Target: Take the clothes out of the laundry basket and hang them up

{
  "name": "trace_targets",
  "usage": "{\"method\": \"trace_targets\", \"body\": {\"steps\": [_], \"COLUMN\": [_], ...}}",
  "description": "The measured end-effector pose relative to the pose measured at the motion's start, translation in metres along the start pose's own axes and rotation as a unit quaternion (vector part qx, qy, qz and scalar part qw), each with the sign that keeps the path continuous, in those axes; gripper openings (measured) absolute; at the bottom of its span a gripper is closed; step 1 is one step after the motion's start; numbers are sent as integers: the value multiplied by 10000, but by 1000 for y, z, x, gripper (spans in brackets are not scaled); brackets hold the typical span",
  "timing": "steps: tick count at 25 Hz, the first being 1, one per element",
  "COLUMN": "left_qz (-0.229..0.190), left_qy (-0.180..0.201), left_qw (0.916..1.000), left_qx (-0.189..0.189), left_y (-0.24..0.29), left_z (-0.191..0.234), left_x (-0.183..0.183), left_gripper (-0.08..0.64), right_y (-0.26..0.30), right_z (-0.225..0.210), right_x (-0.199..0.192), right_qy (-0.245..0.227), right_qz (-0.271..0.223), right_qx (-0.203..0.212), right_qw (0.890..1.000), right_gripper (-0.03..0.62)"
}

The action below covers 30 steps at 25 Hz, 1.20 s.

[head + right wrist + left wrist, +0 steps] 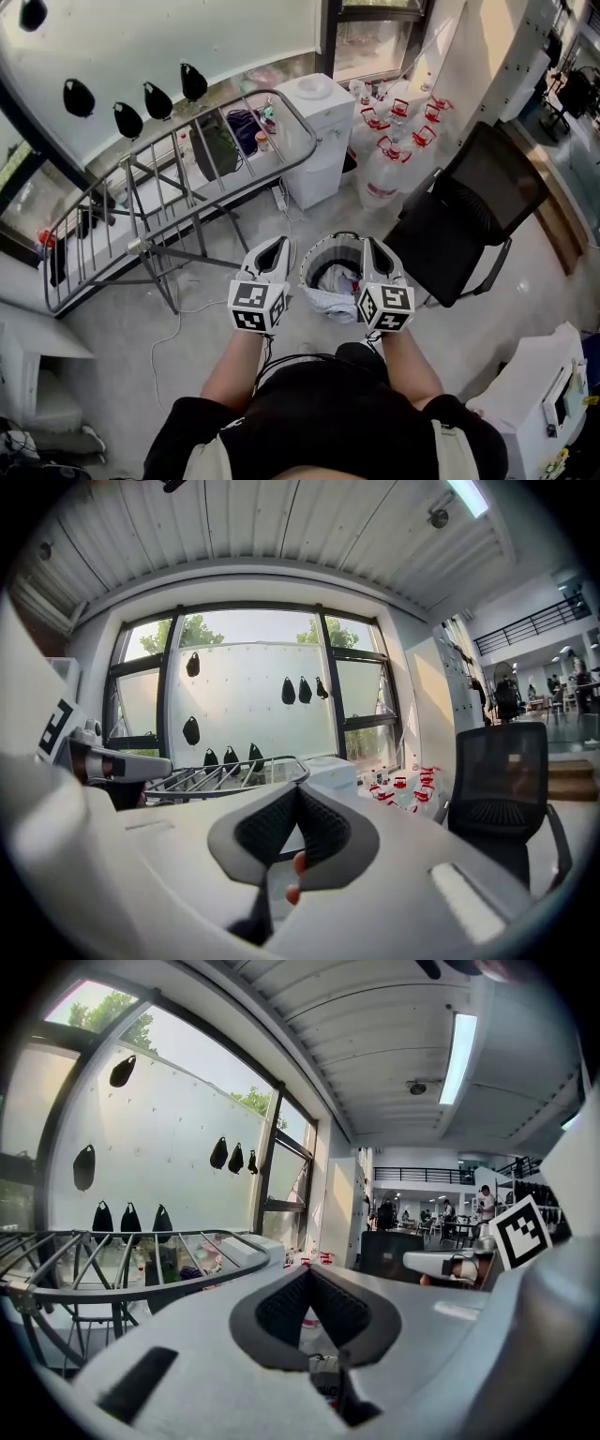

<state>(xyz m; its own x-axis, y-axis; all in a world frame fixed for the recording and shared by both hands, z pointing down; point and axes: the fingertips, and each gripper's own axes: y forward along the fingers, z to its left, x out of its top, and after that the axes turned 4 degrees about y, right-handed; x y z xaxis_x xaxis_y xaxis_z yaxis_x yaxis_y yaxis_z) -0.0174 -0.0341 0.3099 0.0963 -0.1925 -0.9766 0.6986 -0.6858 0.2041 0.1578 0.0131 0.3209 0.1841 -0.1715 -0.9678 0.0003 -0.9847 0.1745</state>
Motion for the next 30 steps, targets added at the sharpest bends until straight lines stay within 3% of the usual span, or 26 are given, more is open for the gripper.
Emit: {"method": "trace_targets", "body": {"steps": [21, 22, 23, 24, 30], "left_qz": [-174, -209, -218, -201, 78], "left_qy": [-36, -55, -85, -119, -441], "left_qw": [9944, 9942, 9944, 9944, 9904], "left_qx": [1042, 1051, 1035, 1028, 1311], "left_y": [49, 50, 51, 53, 47], "left_z": [24, 24, 25, 26, 37], "left_x": [19, 18, 17, 14, -17], "left_gripper": [0, 5, 135, 205, 245], "right_y": [88, 91, 94, 97, 105], "right_z": [-32, -32, -32, -32, -34], "right_x": [20, 19, 17, 15, -10], "right_qy": [-88, -121, -142, -150, -75], "right_qz": [117, 112, 127, 162, 576], "right_qx": [1044, 1125, 1196, 1244, 1445], "right_qw": [9944, 9935, 9926, 9920, 9878], "right_gripper": [14, 105, 176, 206, 213]}}
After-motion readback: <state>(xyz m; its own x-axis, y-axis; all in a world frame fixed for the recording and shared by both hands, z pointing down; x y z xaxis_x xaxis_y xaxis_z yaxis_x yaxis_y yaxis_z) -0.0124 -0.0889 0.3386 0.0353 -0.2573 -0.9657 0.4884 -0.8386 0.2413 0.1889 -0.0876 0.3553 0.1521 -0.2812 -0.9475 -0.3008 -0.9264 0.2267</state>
